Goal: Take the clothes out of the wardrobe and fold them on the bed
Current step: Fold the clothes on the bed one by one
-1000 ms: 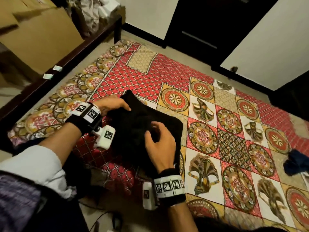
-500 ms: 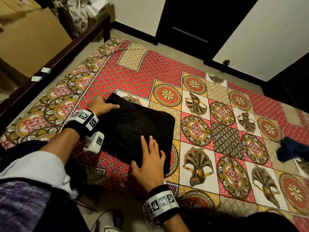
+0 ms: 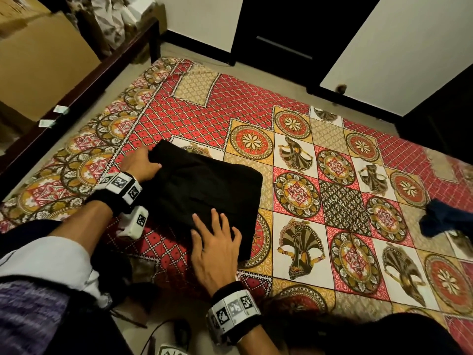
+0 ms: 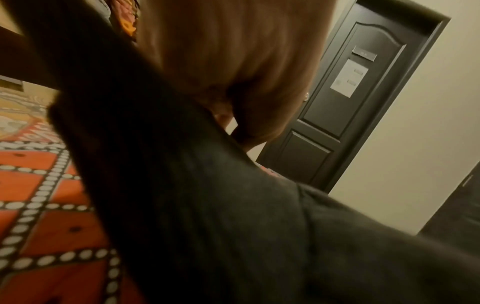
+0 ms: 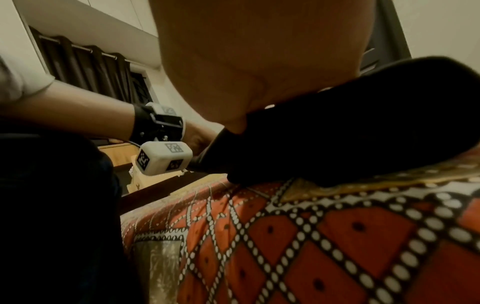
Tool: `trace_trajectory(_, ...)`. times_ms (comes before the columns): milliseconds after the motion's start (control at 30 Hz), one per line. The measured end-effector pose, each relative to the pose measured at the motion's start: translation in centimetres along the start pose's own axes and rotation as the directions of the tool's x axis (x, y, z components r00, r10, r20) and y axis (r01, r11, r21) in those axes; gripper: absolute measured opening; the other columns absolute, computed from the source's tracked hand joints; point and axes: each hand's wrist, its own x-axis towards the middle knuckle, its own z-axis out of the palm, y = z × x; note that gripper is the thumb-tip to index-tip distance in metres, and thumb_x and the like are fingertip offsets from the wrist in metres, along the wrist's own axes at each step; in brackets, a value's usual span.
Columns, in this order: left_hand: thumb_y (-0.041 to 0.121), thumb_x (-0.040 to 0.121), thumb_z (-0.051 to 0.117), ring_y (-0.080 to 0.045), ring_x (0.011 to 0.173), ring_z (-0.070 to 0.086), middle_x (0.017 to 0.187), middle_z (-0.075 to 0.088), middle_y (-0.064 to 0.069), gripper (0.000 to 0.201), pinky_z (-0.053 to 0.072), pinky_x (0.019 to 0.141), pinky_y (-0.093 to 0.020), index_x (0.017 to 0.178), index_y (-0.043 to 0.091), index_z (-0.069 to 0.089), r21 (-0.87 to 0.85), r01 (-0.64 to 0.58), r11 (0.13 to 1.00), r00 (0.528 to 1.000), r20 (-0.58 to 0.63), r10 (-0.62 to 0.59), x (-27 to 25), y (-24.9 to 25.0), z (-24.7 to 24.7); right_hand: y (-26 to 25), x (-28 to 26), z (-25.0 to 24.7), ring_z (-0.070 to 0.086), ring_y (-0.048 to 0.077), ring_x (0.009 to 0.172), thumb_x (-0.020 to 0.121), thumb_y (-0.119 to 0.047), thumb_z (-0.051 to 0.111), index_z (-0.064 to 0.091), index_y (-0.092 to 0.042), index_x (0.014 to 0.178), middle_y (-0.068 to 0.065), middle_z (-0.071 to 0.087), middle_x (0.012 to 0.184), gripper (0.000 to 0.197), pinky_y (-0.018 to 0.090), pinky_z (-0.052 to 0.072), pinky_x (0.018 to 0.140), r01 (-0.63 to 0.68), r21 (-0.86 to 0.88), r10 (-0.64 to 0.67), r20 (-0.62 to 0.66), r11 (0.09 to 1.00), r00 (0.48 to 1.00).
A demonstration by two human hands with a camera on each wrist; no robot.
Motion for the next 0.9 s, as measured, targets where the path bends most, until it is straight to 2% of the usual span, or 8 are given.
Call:
trace_trajectory(100,0.023,0.094,0.064,-0.047,0.123,0.052,0.136,0.052,-0.029,0.047,0.045,0.097,-0.050,0.133,0.001,0.048,0.177,-0.011,0.984,1.000,-0.027,0.016,-0.6,0.3,0.7,0.1,-0.5,-0.3,0.008,0.022,0.159,0.106,-0.064,0.023,0.041,-0.047,0.152,0.002,0.019,0.171,0.053,0.056,0.010,0.125,0.024,0.037,-0.027,0.087,0.999,0.996)
trace_trajectory(167,0.030,0.094,0.064,-0.047,0.133,0.042,0.146,0.039,-0.028,0.061,0.041,0.107,-0.057,0.144,0.005,0.040,0.320,-0.137,0.938,0.981,-0.088,0.173,-0.7,0.6,0.8,0.7,-0.5,-1.5,0.003,0.015,0.159,0.103,-0.069,0.023,0.042,-0.047,0.152,-0.001,0.018,0.171,0.057,0.052,0.005,0.126,0.028,0.112,-0.036,0.072,0.993,0.997)
trace_trajectory(300,0.074,0.092,0.041,-0.031,0.154,0.015,0.166,0.016,-0.007,0.080,0.018,0.121,-0.061,0.159,0.036,0.019,0.366,-0.599,0.712,0.794,0.163,0.585,-1.4,1.5,2.4,4.7,0.3,-1.6,-0.008,0.016,0.159,0.104,-0.067,0.020,0.017,-0.038,0.163,-0.002,0.001,0.173,0.066,0.059,0.006,0.125,-0.110,0.006,0.110,0.061,0.994,0.992)
trace_trajectory(400,0.089,0.082,0.020,-0.018,0.156,-0.009,0.170,-0.007,0.005,0.091,0.004,0.122,-0.063,0.160,0.042,0.005,0.466,-0.508,0.724,0.852,0.398,0.341,-1.8,0.5,4.2,6.4,-1.6,-0.2,-0.019,0.023,0.158,0.103,-0.069,0.018,-0.003,-0.027,0.165,0.005,-0.019,0.171,0.078,0.064,0.008,0.124,-0.143,-0.135,0.166,0.178,0.980,0.970)
trace_trajectory(567,0.094,0.077,0.024,-0.029,0.157,0.000,0.170,-0.006,-0.004,0.108,0.006,0.121,-0.065,0.161,0.033,-0.005,0.462,-0.152,0.874,0.964,0.263,0.029,0.4,-0.8,3.1,6.2,-2.6,-2.7,-0.001,0.031,0.159,0.097,-0.079,0.015,-0.002,-0.028,0.165,0.013,-0.009,0.172,0.086,0.058,0.005,0.127,-0.182,-0.168,0.227,0.303,0.969,0.926)
trace_trajectory(633,0.092,0.081,0.022,-0.028,0.157,-0.003,0.170,-0.004,-0.010,0.107,0.001,0.123,-0.062,0.162,0.026,0.002,0.490,-0.269,0.829,0.962,0.170,0.212,-0.2,-0.1,3.4,6.4,-0.5,-4.8,0.012,0.027,0.158,0.099,-0.076,0.015,0.018,-0.025,0.164,0.013,0.015,0.171,0.083,0.054,0.009,0.126,-0.212,-0.128,0.236,0.209,0.969,0.949)
trace_trajectory(733,0.090,0.081,0.008,-0.022,0.157,-0.003,0.170,-0.001,-0.004,0.101,-0.001,0.125,-0.055,0.162,0.029,0.008,0.436,-0.573,0.694,0.814,0.197,0.547,-1.9,1.3,4.9,6.6,4.6,-6.6,0.009,0.025,0.158,0.103,-0.069,0.022,0.019,-0.023,0.164,0.008,0.014,0.172,0.077,0.052,0.010,0.127,-0.158,-0.046,0.160,0.034,0.986,0.987)
trace_trajectory(900,0.088,0.078,-0.007,-0.011,0.156,-0.009,0.170,-0.002,0.004,0.102,-0.006,0.124,-0.053,0.162,0.031,0.005,0.481,-0.597,0.642,0.801,0.313,0.510,-1.9,-0.3,7.6,9.6,13.4,-4.2,-0.002,0.025,0.160,0.102,-0.071,0.019,0.006,-0.024,0.166,0.007,0.001,0.173,0.080,0.055,-0.003,0.127,-0.008,-0.223,0.057,0.215,0.975,0.975)
